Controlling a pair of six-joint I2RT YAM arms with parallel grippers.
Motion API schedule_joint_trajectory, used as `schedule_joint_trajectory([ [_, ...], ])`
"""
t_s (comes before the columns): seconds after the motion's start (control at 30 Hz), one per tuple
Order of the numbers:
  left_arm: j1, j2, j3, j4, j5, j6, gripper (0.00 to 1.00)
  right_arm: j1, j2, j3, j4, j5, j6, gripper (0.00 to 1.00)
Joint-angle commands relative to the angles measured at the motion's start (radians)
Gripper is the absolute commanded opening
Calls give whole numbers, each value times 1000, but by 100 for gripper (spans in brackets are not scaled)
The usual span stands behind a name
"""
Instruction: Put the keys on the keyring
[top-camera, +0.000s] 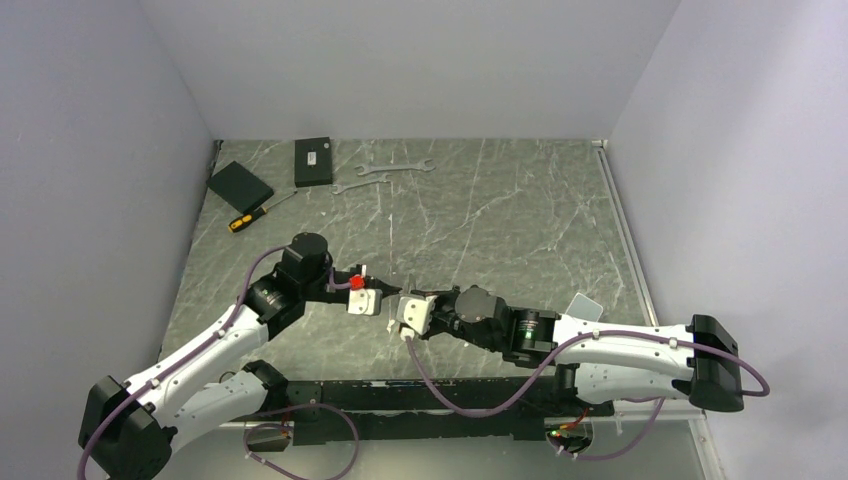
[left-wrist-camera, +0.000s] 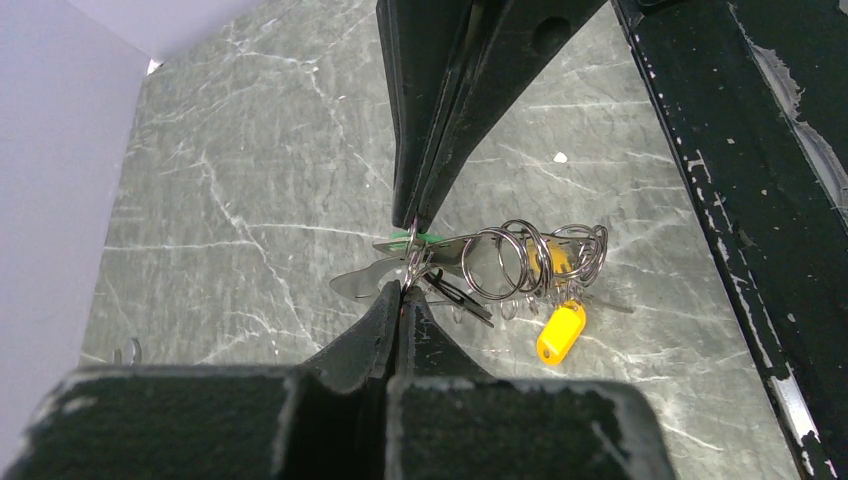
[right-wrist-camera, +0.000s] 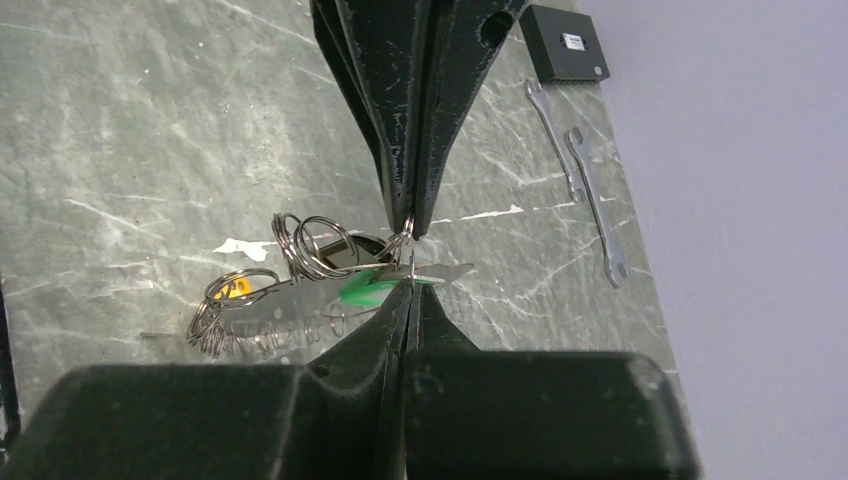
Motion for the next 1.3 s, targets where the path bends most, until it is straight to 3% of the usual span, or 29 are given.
schedule_joint_trajectory([
  [0.0, -5, -2, 50, 16, 30, -4, 0, 17, -23, 7, -3, 14, 3, 0],
  [1.27, -5, 21, 63, -31, 51, 37, 0, 41, 22, 25, 40, -8, -10, 0],
])
